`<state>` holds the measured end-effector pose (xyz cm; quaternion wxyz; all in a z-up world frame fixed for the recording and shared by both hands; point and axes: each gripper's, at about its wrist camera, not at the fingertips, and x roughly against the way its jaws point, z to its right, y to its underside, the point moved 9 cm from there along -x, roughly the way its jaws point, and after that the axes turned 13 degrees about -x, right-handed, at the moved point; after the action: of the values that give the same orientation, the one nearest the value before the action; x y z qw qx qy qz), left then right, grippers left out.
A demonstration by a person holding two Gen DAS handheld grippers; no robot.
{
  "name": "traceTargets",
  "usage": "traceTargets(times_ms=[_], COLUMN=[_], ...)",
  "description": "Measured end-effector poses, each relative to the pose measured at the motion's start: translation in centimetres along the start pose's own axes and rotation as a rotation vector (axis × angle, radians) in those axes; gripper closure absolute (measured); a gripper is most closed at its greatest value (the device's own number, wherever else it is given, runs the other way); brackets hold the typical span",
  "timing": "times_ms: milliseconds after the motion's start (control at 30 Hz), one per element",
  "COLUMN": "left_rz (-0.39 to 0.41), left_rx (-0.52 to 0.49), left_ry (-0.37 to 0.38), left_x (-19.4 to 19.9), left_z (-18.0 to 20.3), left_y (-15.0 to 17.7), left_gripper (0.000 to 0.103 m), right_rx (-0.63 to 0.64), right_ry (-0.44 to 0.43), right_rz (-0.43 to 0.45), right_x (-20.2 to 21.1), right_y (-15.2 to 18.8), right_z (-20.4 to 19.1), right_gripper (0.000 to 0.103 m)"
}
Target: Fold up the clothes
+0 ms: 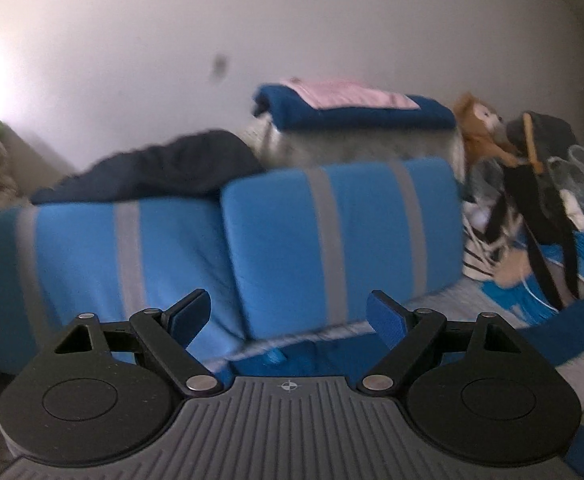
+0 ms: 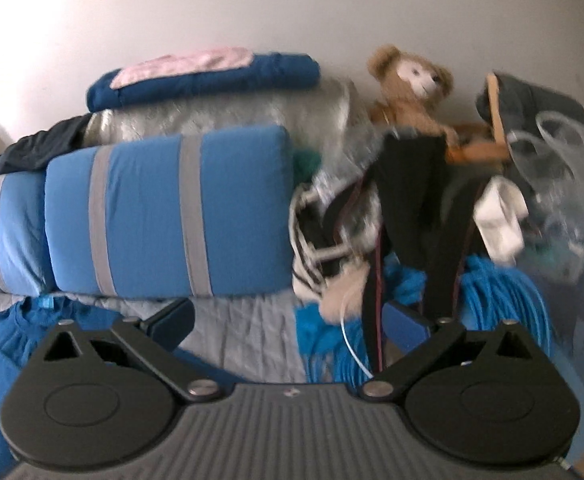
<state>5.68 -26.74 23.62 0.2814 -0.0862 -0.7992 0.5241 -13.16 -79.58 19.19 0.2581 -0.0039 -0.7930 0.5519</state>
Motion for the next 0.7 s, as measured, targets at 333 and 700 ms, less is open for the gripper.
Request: traceTargets(times_ms=[333, 700], left_rz=[-0.041, -0.087], left_rx=[0.032, 0.068], left_ry=[0.111, 0.195], left_x=[-2.6, -4.3], left_z=[4.1, 7.8], left_y=[2.3, 5.4], left_gripper=[0.017, 0.017], right_rx=[-0.060, -0.140], right_ry=[0.080, 0.185], right_rz=[-0.060, -0.178], right_x=[2.0, -0.2], right_y=[5.7, 12.0], right_z=[6.9, 12.0], right_gripper=[0.001, 0.027])
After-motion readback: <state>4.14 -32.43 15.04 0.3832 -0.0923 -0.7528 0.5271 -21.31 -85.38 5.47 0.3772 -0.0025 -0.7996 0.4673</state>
